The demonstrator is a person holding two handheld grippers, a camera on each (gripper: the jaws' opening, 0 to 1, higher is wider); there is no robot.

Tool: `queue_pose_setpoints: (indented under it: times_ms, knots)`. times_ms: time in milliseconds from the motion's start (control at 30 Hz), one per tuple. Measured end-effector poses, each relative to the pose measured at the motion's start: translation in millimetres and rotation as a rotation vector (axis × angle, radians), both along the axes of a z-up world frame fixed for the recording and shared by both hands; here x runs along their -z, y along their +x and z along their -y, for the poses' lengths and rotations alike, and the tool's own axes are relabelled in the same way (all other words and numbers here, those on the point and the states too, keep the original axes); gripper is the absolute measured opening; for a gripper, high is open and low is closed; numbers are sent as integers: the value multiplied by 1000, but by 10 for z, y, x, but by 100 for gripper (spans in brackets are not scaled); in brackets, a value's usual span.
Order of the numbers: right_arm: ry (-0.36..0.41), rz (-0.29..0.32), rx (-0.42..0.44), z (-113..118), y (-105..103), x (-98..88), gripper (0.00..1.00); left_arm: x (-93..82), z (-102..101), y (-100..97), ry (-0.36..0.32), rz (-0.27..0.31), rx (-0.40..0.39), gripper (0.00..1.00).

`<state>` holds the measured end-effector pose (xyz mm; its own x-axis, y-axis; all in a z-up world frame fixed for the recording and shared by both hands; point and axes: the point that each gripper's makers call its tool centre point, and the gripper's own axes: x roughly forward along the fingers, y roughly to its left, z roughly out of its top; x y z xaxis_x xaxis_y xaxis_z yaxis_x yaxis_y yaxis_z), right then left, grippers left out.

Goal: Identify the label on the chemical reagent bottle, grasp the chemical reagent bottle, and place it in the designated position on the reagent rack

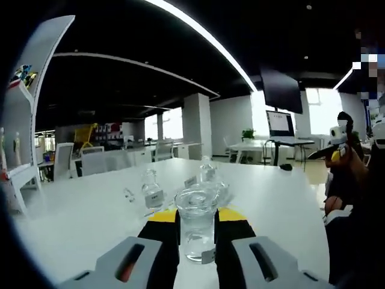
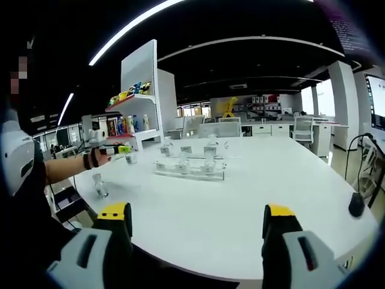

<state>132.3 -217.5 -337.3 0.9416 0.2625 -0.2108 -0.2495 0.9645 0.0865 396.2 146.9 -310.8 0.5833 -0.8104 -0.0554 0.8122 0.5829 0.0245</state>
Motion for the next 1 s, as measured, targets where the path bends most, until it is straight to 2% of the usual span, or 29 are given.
queue_pose_setpoints:
  times_ms: [167,400,800,1000]
  knots:
    - [-2,6,6,23,-6,-24,86,-240,204,105,3,23,22,21]
    - [-1,5,17,53,-36,-13,86,-440,460,300,19,21,44,21]
    - [1,-7,32,106,-1,15,86,-598,781,567,0,4,70,21]
    - [1,-21,34,101,20,76,86,-660,933,760,1,7,74,21]
